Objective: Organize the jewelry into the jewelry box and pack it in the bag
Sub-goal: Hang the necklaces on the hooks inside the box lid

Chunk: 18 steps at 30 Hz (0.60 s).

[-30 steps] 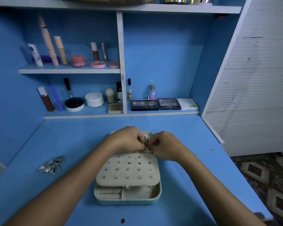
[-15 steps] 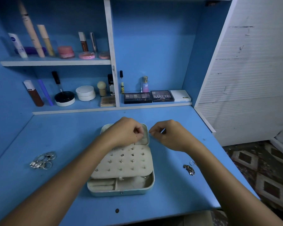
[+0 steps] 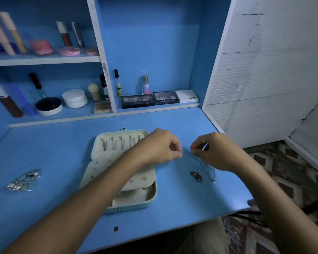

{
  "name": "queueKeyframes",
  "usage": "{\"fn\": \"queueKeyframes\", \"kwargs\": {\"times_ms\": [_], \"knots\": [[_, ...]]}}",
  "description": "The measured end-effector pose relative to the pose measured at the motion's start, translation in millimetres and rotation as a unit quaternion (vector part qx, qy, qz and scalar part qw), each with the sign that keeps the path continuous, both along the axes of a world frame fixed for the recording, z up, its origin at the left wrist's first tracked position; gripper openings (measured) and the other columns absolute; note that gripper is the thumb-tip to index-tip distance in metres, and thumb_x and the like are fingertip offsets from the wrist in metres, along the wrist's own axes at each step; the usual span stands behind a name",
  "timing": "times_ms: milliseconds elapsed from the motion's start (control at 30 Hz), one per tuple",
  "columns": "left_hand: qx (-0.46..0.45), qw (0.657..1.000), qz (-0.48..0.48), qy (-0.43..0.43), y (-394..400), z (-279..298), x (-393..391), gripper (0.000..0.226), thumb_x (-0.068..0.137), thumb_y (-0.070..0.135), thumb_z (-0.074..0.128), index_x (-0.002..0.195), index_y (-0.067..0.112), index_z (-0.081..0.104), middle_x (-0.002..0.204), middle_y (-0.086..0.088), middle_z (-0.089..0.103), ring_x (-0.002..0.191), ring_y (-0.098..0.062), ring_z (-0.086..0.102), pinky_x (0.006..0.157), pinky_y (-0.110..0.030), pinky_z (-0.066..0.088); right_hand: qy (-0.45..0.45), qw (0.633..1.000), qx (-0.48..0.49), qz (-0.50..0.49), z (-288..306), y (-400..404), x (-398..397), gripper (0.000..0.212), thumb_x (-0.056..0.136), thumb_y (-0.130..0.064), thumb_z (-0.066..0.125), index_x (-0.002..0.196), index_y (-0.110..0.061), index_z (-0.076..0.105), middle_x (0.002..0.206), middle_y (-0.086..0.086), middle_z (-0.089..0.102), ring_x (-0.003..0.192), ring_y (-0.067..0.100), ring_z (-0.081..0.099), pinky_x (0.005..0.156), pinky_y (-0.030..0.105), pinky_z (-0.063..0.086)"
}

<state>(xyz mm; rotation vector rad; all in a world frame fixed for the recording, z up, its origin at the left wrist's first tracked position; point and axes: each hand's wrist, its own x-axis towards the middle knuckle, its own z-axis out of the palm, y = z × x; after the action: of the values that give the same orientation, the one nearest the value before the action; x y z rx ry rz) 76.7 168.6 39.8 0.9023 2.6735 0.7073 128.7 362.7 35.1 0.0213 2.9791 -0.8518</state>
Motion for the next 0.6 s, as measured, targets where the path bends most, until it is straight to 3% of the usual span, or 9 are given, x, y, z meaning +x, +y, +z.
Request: {"fn": "queueKeyframes", "kwargs": {"times_ms": [100,233,367,500,600], "knots": [[-0.006,1.000,-0.025,-0.004,16,-4,4,0.005,0.088,0.026,0.070,0.086,0.025,0.076,0.078,0.013,0.069,0.063,0.007,0.055,0.061,-0.008,0.038,-0.014,0.999,0.028,-0.014,-2,11,10,0.005,0.090,-0.024,0.070,0.087,-0.024,0.073,0.080,-0.014,0.069,0.057,-0.006,0.056,0.052,0.006,0.038],[-0.021,0.998,-0.057,0.001,37,-7,9,0.008,0.088,0.024,0.070,0.093,0.023,0.077,0.087,0.008,0.072,0.072,-0.001,0.056,0.063,-0.014,0.042,-0.036,0.996,0.063,-0.056,-8,24,24,0.008,0.086,-0.029,0.074,0.084,-0.021,0.074,0.079,-0.009,0.070,0.069,0.000,0.058,0.055,0.010,0.039],[-0.042,0.996,-0.077,0.006,57,-8,7,0.007,0.088,0.025,0.071,0.092,0.024,0.076,0.087,0.007,0.072,0.088,-0.007,0.059,0.074,-0.026,0.049,-0.056,0.992,0.061,-0.095,-11,29,36,0.016,0.083,-0.035,0.077,0.077,-0.020,0.073,0.072,-0.007,0.069,0.069,0.007,0.062,0.052,0.016,0.042],[-0.047,0.995,-0.090,0.011,72,-9,4,0.005,0.087,0.022,0.072,0.091,0.023,0.076,0.087,0.006,0.072,0.087,-0.006,0.056,0.071,-0.024,0.045,-0.079,0.989,0.045,-0.114,-12,27,44,0.029,0.077,-0.044,0.080,0.068,-0.018,0.070,0.066,-0.005,0.065,0.060,0.011,0.057,0.048,0.020,0.040],[-0.053,0.993,-0.100,0.015,81,-11,3,0.007,0.086,0.023,0.073,0.091,0.024,0.077,0.089,0.007,0.072,0.087,-0.006,0.054,0.075,-0.028,0.049,-0.094,0.987,0.035,-0.129,-14,27,46,0.024,0.074,-0.042,0.082,0.068,-0.022,0.070,0.072,-0.003,0.067,0.067,0.016,0.063,0.051,0.025,0.047]]}}
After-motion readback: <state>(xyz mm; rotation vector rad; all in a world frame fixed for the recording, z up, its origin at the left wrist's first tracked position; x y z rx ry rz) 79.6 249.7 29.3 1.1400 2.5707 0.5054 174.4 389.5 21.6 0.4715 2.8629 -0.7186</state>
